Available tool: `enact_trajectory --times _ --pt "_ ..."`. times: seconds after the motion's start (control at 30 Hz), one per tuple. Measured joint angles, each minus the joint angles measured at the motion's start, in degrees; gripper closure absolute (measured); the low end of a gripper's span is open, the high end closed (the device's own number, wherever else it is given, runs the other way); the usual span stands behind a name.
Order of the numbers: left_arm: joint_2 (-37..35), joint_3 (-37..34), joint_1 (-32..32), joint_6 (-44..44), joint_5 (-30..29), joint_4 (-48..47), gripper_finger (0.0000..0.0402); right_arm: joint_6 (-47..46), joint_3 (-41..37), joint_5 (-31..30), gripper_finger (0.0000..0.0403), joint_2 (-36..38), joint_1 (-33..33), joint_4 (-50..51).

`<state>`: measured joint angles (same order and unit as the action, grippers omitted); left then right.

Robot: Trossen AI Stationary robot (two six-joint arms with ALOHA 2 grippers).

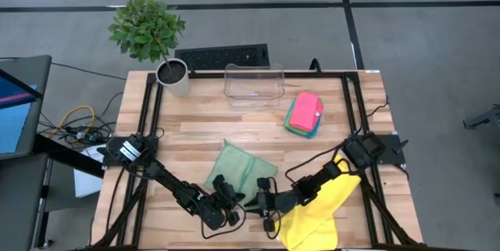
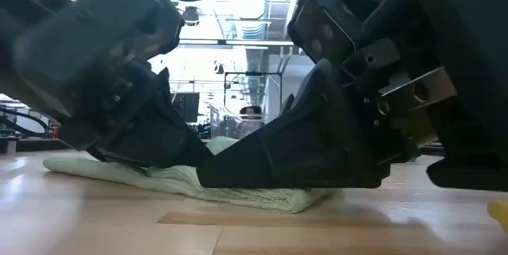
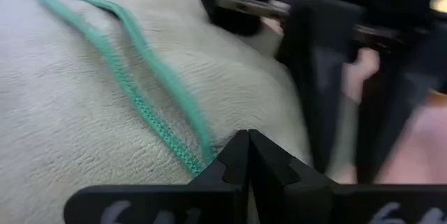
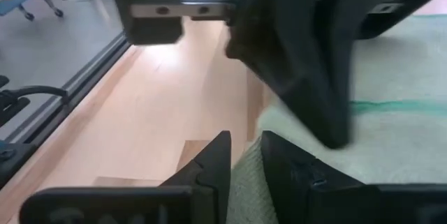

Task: Fold microfiber towels
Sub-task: Fold the light green microfiber towel

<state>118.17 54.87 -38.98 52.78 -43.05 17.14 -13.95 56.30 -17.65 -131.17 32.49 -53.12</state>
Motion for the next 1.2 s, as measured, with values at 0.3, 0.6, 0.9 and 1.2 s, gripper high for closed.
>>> enact_trajectory --times 0.3,0.6,0.9,1.2 --pt "-0.6 0.1 -2.8 3.2 2.9 -0.1 0.0402 0.5 0.0 1.1 0.0296 0.2 0.0 0.1" --pt "-6.5 0.0 -0.7 -2.7 6.6 -8.5 0.0402 0.4 0.0 1.3 0.0296 0.3 -0.2 1.9" --pt "-20.7 0.0 -2.8 5.1 -5.6 -27.3 0.0401 0.1 0.0 1.3 0.0296 -0.1 -0.3 2.3" --pt "-17.9 0.0 -11.5 32.3 -10.7 -39.8 0.0401 0.3 0.0 1.4 0.0296 -0.1 -0.7 2.3"
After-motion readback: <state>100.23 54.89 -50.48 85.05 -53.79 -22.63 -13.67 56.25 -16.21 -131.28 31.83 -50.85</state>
